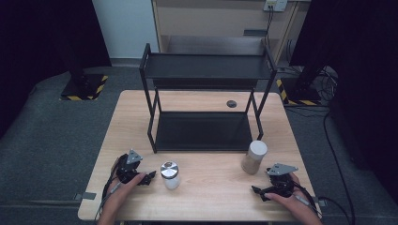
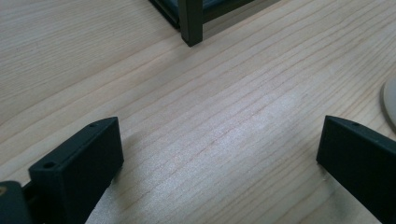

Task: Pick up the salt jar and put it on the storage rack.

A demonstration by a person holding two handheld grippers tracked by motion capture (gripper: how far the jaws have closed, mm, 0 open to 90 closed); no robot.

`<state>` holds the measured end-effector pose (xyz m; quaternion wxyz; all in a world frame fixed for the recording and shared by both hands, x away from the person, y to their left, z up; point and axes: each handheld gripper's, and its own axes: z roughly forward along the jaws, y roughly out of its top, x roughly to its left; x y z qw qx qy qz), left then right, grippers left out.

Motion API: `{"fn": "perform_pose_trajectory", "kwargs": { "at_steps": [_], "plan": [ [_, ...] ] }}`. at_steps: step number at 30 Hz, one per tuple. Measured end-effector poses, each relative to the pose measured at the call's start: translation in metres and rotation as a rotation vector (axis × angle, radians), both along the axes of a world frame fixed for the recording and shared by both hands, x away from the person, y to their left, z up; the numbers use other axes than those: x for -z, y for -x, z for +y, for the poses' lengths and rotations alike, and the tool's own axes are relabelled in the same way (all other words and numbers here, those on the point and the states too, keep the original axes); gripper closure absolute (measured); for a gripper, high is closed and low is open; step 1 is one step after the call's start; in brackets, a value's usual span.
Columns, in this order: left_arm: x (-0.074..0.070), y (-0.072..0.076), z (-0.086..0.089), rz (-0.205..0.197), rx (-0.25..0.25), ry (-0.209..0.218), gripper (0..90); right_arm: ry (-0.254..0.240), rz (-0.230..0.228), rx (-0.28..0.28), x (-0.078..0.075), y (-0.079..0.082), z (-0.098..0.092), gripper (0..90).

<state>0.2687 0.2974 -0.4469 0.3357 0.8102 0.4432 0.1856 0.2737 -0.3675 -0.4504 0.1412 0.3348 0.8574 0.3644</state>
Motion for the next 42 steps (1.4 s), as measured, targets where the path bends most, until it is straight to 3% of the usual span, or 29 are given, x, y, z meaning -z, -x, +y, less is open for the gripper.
{"fn": "perform_pose_trajectory", "kwargs": {
  "at_steps": [17, 29, 42],
  "plan": [
    [-0.002, 0.000, 0.000, 0.001, 0.012, -0.005, 1.8, 0.000, 0.000, 0.000, 0.000, 0.000, 0.000, 1.4],
    [-0.012, 0.007, -0.005, -0.032, 0.043, -0.023, 2.5, 0.000, 0.000, 0.000, 0.000, 0.000, 0.000, 1.4],
    [-0.022, 0.016, -0.002, -0.055, 0.050, -0.011, 2.4, 0.000, 0.000, 0.000, 0.000, 0.000, 0.000, 1.4]
  ]
}}
